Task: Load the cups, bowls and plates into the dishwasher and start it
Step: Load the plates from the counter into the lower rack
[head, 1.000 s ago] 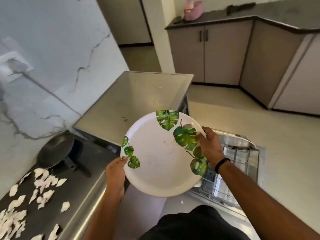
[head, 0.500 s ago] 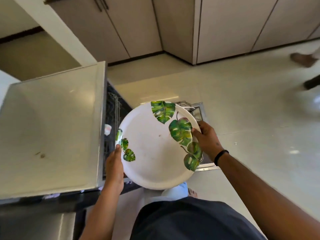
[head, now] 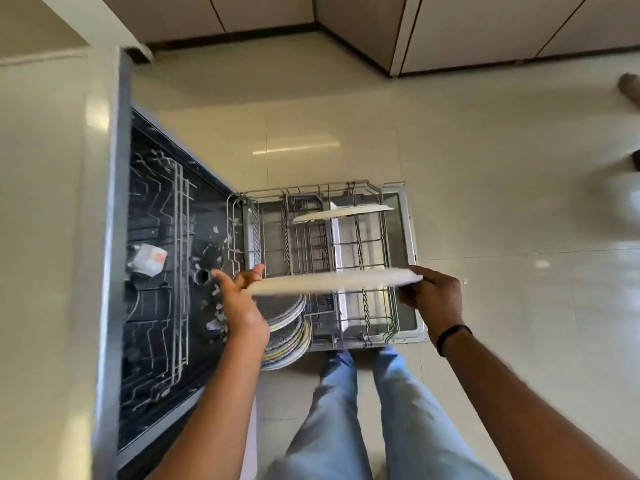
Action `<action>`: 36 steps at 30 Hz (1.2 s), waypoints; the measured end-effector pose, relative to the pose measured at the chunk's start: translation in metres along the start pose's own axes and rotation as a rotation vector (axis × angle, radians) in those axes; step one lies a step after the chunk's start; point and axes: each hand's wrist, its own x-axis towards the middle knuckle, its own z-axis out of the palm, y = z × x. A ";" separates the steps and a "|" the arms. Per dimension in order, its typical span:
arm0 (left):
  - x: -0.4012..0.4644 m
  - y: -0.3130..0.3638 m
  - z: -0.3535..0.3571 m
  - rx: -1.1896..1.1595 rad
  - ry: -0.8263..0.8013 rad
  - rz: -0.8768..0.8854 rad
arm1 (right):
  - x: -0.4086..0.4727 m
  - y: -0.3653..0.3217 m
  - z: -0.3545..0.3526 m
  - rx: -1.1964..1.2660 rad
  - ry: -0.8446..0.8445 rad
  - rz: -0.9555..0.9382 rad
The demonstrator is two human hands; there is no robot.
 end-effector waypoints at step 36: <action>0.181 -0.110 0.142 0.021 0.023 -0.191 | 0.276 0.045 0.087 0.341 0.051 0.375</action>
